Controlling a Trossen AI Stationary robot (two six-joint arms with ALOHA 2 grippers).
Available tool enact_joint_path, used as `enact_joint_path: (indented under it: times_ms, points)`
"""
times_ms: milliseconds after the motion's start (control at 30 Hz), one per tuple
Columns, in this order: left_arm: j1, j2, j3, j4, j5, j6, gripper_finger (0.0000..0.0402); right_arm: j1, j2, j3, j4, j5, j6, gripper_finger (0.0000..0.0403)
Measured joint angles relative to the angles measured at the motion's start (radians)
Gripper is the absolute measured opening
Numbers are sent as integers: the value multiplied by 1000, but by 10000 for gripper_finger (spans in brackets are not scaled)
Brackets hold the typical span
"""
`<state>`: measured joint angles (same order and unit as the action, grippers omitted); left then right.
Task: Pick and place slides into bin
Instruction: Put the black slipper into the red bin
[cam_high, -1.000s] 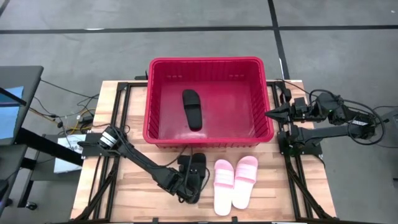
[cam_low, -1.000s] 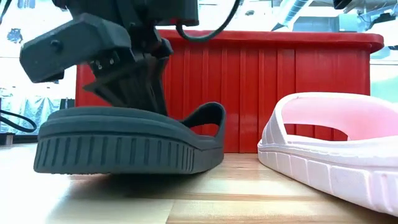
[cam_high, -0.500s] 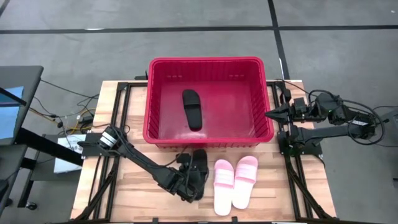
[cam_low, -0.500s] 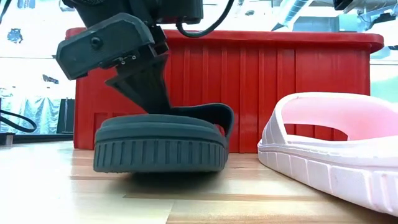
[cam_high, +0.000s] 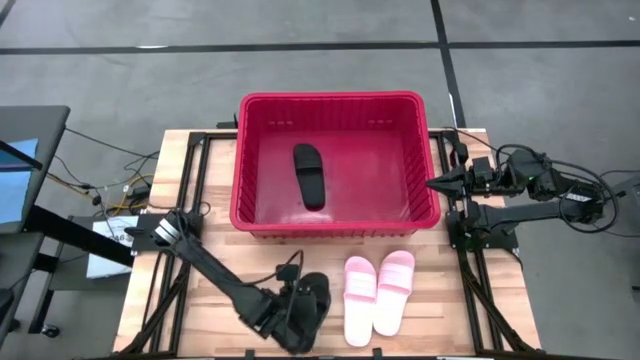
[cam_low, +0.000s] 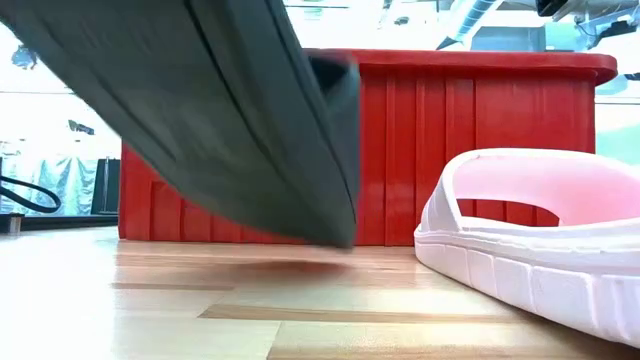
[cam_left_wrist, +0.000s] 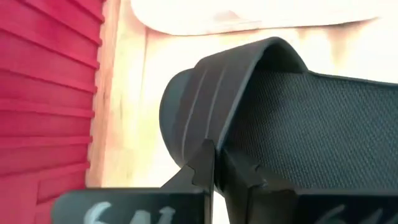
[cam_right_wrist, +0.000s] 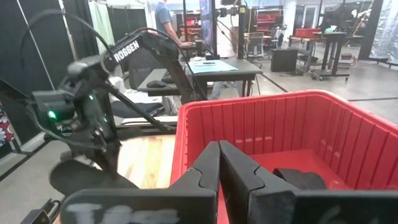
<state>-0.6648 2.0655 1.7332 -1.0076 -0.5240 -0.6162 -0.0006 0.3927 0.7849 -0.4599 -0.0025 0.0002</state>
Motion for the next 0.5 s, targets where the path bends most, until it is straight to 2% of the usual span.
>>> enact_joint_path:
  times_ms: [100,267,500]
  points:
    - [-30,0,85,-57,-15,-26,1,0,0,0,0,0,0,0]
    - [-67,0,244,-112,-96,-43,0,0,0,0,0,0,0,0]
    - [-96,0,491,-144,-336,13,0,0,0,0,1,0,0,0]
